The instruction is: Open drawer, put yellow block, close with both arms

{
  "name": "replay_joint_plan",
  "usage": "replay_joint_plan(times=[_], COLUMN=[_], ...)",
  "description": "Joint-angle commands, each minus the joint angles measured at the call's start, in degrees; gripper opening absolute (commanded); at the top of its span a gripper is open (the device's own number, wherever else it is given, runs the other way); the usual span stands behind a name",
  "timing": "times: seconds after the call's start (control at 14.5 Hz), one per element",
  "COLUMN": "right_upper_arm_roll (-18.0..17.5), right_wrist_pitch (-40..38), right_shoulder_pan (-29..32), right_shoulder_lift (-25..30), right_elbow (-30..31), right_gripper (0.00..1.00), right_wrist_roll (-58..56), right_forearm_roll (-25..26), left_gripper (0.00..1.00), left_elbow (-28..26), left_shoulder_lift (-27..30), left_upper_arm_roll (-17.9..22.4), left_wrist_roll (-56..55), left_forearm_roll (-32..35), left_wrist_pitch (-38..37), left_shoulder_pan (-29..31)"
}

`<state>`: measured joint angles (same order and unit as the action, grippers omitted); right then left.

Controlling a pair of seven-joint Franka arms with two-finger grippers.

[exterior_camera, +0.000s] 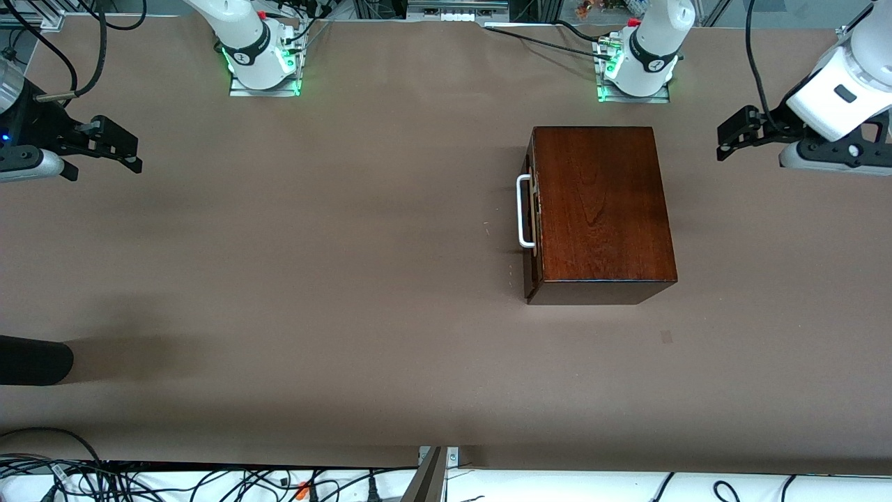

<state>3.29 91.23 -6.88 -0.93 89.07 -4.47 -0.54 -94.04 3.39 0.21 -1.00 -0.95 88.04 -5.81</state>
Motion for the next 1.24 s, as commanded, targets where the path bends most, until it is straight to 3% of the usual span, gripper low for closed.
replay_joint_plan(times=[0.0,1.17], right_upper_arm_roll=[-0.3,-0.3], right_wrist_pitch=[-1.1,-1.1], right_shoulder_pan=[0.4,0.4], right_shoulder_lift=[-0.5,-0.5], right_elbow=[-1.4,-1.4], right_gripper=[1.00,1.00], right_wrist_roll=[0.4,0.5], right_forearm_roll=[0.6,0.6], left_gripper=[1.00,1.00], left_elbow=[-1.7,-0.4], left_shoulder_lift=[2.3,0.9], left_upper_arm_roll=[2.0,1.8], left_wrist_roll=[2.9,2.9], left_forearm_roll=[-0.9,-0.3], left_wrist_pitch=[1.6,1.4], left_shoulder_pan=[-1.3,-0.5])
